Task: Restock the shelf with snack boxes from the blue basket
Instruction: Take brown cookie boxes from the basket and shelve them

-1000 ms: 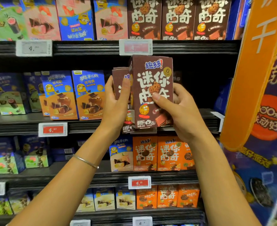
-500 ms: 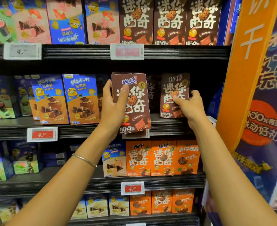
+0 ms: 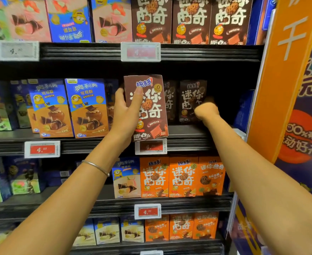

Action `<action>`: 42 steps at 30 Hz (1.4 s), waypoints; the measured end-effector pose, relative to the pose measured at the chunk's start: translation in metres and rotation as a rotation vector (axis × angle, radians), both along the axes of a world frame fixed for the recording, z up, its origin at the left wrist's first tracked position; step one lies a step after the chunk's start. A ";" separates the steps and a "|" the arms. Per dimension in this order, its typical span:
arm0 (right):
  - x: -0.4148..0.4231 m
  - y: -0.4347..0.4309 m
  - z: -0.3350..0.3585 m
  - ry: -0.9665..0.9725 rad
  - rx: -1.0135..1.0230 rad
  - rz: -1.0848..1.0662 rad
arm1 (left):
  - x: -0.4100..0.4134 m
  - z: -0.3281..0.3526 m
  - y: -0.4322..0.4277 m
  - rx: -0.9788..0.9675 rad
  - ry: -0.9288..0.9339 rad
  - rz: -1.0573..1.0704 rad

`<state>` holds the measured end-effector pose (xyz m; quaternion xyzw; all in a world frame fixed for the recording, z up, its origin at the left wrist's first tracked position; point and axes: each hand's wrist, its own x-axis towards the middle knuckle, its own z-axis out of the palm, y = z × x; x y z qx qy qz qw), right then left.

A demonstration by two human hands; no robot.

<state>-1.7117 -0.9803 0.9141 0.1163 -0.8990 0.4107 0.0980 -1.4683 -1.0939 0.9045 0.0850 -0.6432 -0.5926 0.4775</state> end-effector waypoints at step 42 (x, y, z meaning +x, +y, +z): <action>0.164 0.041 0.003 0.041 -0.475 0.864 | 0.061 -0.003 -0.018 -0.151 0.106 0.201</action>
